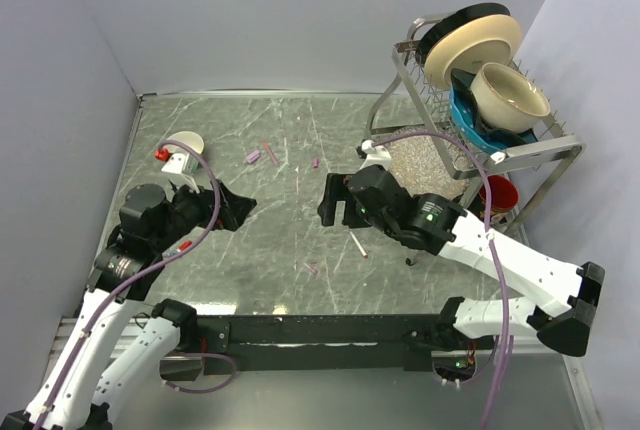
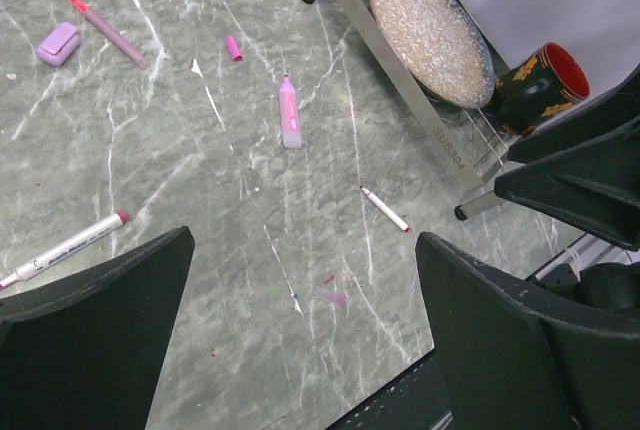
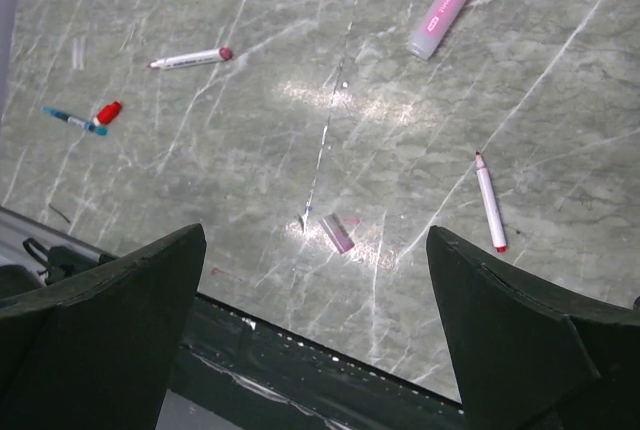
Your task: Insert the pens into the pen caps
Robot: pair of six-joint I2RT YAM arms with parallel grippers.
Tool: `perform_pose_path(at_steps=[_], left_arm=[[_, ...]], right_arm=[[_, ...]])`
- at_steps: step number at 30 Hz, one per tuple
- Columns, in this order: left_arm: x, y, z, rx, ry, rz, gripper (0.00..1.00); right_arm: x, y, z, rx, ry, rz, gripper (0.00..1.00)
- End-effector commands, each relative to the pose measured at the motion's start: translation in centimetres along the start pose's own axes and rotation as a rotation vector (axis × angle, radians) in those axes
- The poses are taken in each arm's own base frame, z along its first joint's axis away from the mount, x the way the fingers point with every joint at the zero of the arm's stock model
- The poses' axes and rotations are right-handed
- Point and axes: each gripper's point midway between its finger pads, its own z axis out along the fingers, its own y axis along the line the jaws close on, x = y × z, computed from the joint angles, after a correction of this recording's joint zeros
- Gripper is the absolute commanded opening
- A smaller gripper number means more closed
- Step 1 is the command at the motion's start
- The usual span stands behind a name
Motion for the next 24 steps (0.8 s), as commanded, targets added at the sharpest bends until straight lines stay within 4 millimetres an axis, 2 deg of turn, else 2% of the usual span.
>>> perform_pose_path(at_steps=[1, 3, 7, 9, 12, 14, 15, 16, 17, 18, 20, 22, 23, 24], left_arm=[[-1.3, -0.2, 0.1, -0.001, -0.038, 0.009, 0.99], [-1.0, 0.1, 0.3, -0.013, -0.041, 0.005, 0.99], [-0.7, 1.4, 0.5, -0.063, -0.067, -0.006, 0.99], [-0.2, 2.2, 0.6, -0.091, -0.075, -0.01, 0.99], [-0.5, 2.1, 0.4, -0.091, -0.099, -0.009, 0.99], [-0.8, 2.2, 0.2, -0.099, -0.111, -0.003, 0.99], [-0.9, 2.5, 0.2, -0.114, -0.118, -0.003, 0.99], [-0.8, 2.5, 0.1, -0.119, -0.115, -0.006, 0.99], [-0.7, 2.6, 0.0, -0.123, -0.113, -0.007, 0.99], [-0.7, 2.7, 0.0, -0.127, -0.112, -0.007, 0.99], [-0.7, 2.7, -0.2, -0.126, -0.119, -0.006, 1.0], [-0.8, 2.7, -0.3, -0.127, -0.126, -0.007, 1.0], [-0.9, 2.7, -0.3, -0.127, -0.129, -0.006, 0.99], [-0.9, 2.7, -0.4, -0.128, -0.133, -0.006, 0.99]], right_arm=[[-1.7, -0.3, 0.2, 0.078, -0.043, 0.047, 1.0], [-1.6, -0.8, 0.9, 0.132, -0.035, 0.045, 1.0], [-1.9, -0.2, 2.1, 0.177, -0.017, 0.057, 1.0], [-2.0, -0.6, 2.8, 0.232, -0.007, 0.071, 1.0], [-1.9, -1.5, 5.7, 0.338, 0.018, 0.093, 0.99], [-1.0, -2.5, 8.3, 0.417, 0.058, 0.119, 0.96], [-1.2, -3.4, 9.3, 0.447, 0.061, 0.142, 0.91], [-0.1, -3.9, 11.0, 0.475, 0.095, 0.157, 0.89], [-0.1, -4.0, 12.2, 0.469, 0.098, 0.177, 0.84], [-0.3, -5.0, 13.1, 0.488, 0.103, 0.203, 0.81], [0.4, -5.6, 15.3, 0.511, 0.123, 0.232, 0.77], [-0.1, -6.0, 16.8, 0.525, 0.119, 0.258, 0.67], [0.5, -6.8, 17.9, 0.562, 0.128, 0.248, 0.61], [0.6, -6.9, 18.4, 0.572, 0.128, 0.253, 0.6]])
